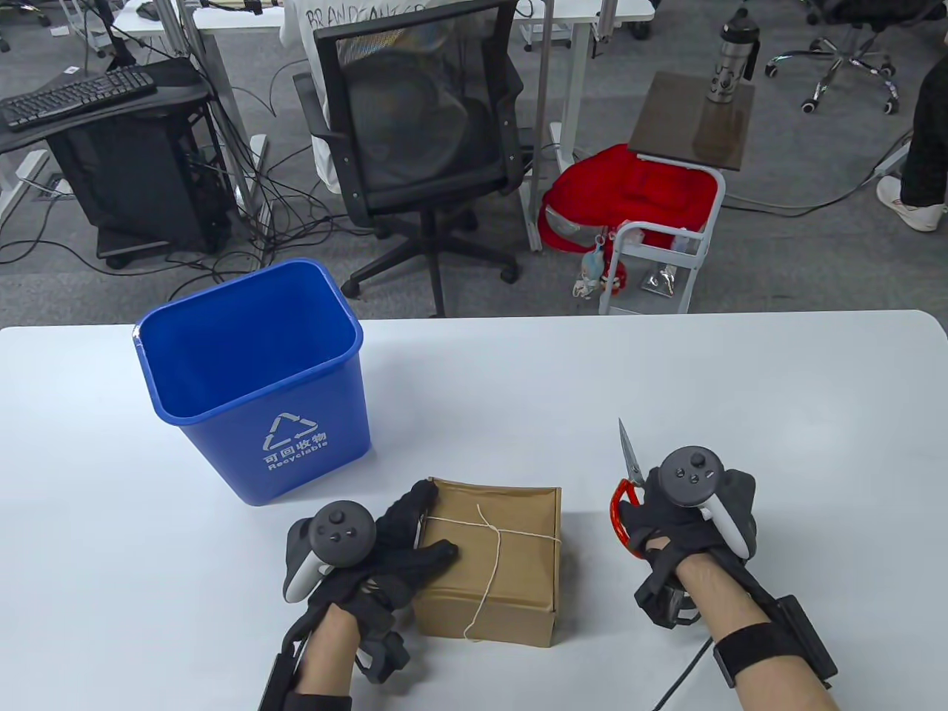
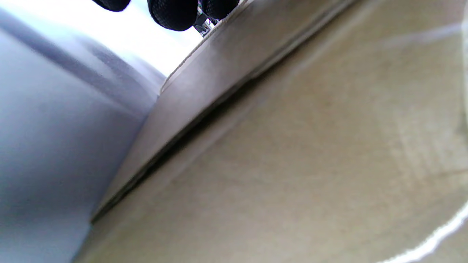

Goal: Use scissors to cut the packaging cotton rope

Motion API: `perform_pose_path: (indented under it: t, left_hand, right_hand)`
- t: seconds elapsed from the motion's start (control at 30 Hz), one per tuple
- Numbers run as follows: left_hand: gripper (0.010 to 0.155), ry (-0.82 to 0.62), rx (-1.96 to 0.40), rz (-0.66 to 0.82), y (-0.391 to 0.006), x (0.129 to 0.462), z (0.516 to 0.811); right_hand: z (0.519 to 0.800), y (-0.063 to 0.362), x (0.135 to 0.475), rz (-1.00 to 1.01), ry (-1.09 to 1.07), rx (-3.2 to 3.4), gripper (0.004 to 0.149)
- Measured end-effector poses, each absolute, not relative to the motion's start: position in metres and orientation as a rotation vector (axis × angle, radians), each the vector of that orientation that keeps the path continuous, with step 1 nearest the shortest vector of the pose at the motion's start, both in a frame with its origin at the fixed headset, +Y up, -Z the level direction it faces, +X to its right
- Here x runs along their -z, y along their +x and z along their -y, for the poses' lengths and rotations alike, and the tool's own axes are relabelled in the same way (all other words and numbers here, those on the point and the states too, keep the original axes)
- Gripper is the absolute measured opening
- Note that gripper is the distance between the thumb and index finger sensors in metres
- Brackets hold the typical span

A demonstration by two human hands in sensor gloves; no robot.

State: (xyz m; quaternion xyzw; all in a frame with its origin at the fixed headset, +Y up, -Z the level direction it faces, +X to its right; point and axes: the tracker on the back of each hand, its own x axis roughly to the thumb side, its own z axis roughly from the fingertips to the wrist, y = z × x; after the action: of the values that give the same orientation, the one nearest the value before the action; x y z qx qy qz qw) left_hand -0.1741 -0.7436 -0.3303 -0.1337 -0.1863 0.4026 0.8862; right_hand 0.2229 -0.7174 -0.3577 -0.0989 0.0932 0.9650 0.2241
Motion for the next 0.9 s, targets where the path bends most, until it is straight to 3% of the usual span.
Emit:
perform_pose_path:
  t: [0.3, 0.77, 0.83, 0.9]
  left_hand:
    - [0.086, -0.279, -0.845, 0.385, -0.174, 0.331, 0.744]
    - [0.085, -0.272, -0.852, 0.383, -0.174, 0.331, 0.745]
    - [0.085, -0.271, -0.852, 0.384, -0.174, 0.331, 0.745]
    - [0.085, -0.272, -0.852, 0.383, -0.174, 0.331, 0.745]
  right_hand:
    - [0.745, 0.215, 0.362, -0.335, -0.374, -2.849, 0.078]
    - [0.741, 0.203, 0.362, -0.358, -0.402, -3.102, 0.073]
    - [0.735, 0.204, 0.358, -0.278, -0.383, -3.091, 0.072]
    - [0.722, 0.202, 0.352, -0.067, -0.267, -3.066, 0.069]
